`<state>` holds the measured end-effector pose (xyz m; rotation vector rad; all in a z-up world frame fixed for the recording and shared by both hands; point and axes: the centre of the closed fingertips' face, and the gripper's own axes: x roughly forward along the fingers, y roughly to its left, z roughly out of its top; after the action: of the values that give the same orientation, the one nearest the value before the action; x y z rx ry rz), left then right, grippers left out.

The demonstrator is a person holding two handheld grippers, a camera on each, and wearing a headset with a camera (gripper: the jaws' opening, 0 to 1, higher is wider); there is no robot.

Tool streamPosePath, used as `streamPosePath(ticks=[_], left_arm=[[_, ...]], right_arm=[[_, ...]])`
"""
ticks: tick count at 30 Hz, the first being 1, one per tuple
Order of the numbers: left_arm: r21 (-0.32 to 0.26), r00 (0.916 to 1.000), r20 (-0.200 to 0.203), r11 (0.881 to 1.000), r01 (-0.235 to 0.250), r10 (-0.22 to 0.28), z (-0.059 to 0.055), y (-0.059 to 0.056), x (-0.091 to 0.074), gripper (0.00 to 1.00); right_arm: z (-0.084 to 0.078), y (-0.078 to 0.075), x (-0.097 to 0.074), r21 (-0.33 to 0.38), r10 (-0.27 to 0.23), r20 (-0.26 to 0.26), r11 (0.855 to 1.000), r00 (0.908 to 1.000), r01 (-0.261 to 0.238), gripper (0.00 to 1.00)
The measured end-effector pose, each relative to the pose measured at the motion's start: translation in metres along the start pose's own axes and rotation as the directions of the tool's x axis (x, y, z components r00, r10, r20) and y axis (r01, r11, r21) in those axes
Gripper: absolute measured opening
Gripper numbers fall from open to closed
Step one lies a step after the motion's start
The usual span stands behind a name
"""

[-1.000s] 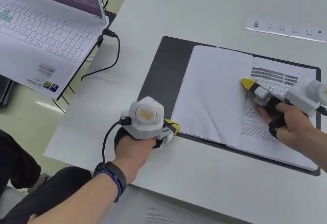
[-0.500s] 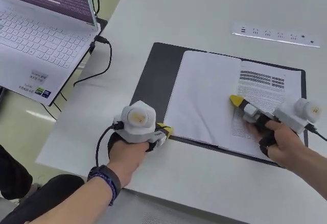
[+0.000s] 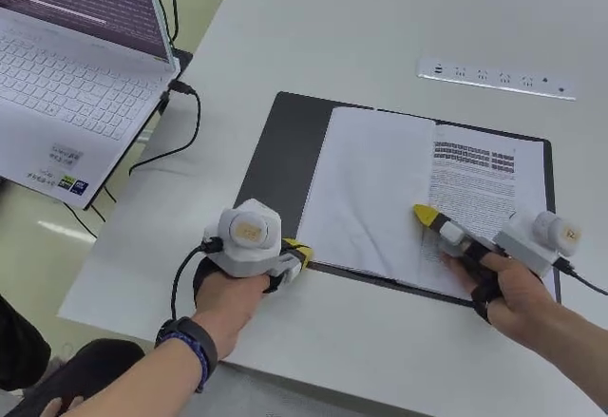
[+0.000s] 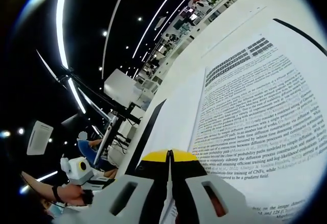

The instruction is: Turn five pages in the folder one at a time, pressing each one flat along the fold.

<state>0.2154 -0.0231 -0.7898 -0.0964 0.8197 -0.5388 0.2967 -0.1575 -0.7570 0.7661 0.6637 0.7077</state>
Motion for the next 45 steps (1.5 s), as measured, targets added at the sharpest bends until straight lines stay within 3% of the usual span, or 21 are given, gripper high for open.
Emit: streamPosePath(ticks=[15, 29, 45], left_arm=[[0.023, 1.0000, 0.002, 1.000, 0.008, -0.009, 0.000, 0.000, 0.000, 0.00], [0.025, 0.9999, 0.015, 1.000, 0.007, -0.008, 0.000, 0.000, 0.000, 0.00], [0.024, 0.9998, 0.020, 1.000, 0.007, -0.008, 0.000, 0.000, 0.000, 0.00]], right_arm=[[-0.019, 0.002, -0.013, 0.005, 0.008, -0.014, 1.000, 0.9999, -0.008, 0.00], [-0.037, -0.008, -0.024, 0.006, 0.019, -0.029, 1.000, 0.9994, -0.019, 0.00], [-0.058, 0.002, -0.037, 0.015, 0.026, -0.039, 1.000, 0.9989, -0.026, 0.00]])
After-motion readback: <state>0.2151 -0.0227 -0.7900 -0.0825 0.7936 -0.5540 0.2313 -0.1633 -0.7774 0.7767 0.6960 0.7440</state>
